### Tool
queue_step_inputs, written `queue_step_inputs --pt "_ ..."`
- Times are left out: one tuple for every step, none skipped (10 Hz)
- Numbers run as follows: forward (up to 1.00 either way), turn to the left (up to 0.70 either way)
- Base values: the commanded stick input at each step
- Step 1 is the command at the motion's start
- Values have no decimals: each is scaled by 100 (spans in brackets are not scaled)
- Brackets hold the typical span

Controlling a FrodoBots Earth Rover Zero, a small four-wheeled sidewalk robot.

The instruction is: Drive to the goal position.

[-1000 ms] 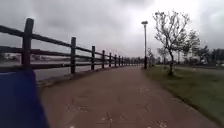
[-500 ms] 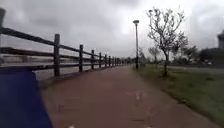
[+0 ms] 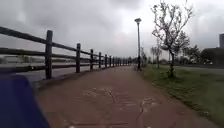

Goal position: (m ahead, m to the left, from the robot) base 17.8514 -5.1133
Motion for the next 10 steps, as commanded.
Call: queue_step_inputs --pt "85 13" --pt "85 -24" --pt "85 -34" --pt "85 -34" --pt "85 -34" --pt "85 -34" --pt "85 -22" --pt "85 -10" --pt "85 2" --pt "85 11"
